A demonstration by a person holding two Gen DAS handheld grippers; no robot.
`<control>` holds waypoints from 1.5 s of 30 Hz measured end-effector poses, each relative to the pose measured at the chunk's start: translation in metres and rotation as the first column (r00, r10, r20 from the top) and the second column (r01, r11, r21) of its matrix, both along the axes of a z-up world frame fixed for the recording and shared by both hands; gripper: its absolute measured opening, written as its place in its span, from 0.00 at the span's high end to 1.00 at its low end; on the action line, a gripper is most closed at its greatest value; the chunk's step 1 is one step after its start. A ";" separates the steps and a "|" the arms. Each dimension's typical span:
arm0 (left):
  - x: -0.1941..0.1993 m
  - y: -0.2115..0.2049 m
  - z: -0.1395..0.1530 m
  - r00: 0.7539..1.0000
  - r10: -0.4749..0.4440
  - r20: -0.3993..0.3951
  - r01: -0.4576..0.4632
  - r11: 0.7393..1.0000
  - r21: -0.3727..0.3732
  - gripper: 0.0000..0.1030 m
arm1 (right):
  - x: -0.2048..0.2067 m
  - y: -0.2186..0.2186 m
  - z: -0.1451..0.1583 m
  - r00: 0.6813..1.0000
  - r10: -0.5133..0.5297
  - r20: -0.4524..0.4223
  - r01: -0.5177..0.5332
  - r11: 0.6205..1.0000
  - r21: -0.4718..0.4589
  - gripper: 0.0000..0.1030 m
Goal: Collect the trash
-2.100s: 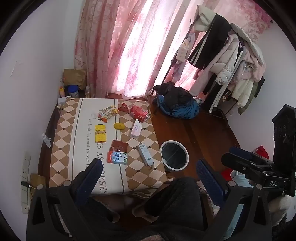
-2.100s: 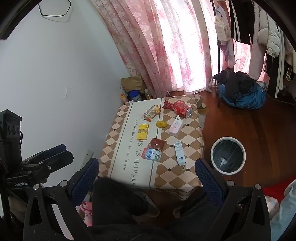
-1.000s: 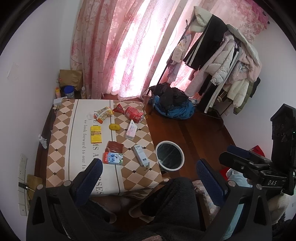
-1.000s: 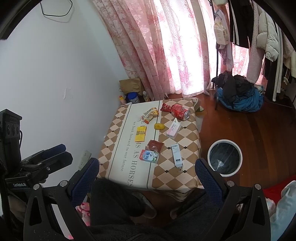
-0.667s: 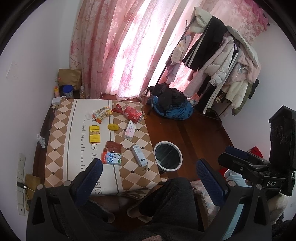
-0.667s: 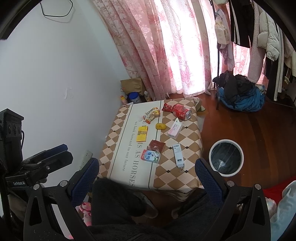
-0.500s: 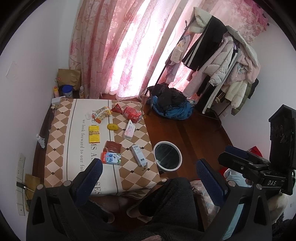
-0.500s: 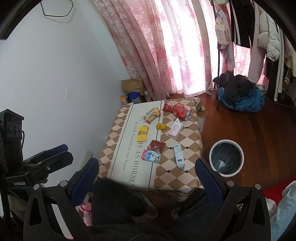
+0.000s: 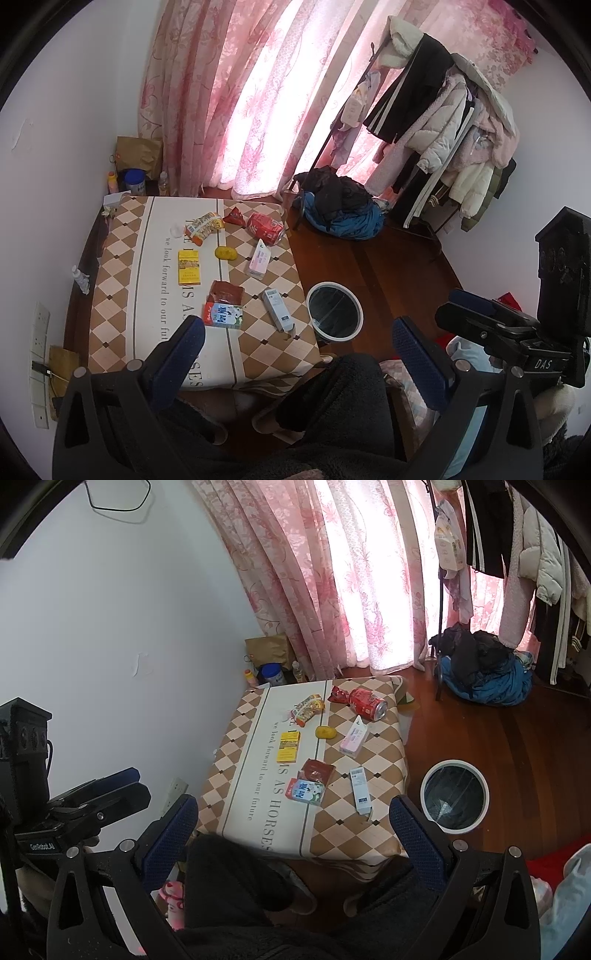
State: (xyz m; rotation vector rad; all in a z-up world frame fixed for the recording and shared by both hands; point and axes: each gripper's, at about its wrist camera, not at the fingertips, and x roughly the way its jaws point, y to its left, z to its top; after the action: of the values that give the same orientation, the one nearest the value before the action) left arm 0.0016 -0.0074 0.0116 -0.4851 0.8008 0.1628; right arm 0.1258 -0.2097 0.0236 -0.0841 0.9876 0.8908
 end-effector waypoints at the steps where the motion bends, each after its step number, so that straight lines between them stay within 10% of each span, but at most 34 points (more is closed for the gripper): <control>1: 0.000 0.000 0.001 1.000 0.000 0.000 0.000 1.000 0.000 0.00 | 0.000 0.001 0.000 1.000 0.002 -0.001 -0.002 1.000 0.000 0.00; 34: -0.006 0.010 -0.002 1.000 0.006 0.000 -0.006 1.000 0.001 0.00 | -0.003 0.012 -0.003 1.000 0.015 0.008 -0.015 1.000 0.008 0.00; 45: 0.043 0.065 -0.111 0.936 0.307 -0.169 -0.248 0.921 0.301 0.00 | 0.053 0.032 -0.084 0.992 -0.123 -0.036 0.120 0.990 -0.077 0.00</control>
State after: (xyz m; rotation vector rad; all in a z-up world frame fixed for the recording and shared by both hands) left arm 0.0446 0.0581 -0.0998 -0.3175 0.9001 0.5941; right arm 0.1792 -0.1782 -0.0608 -0.0685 1.0528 0.7468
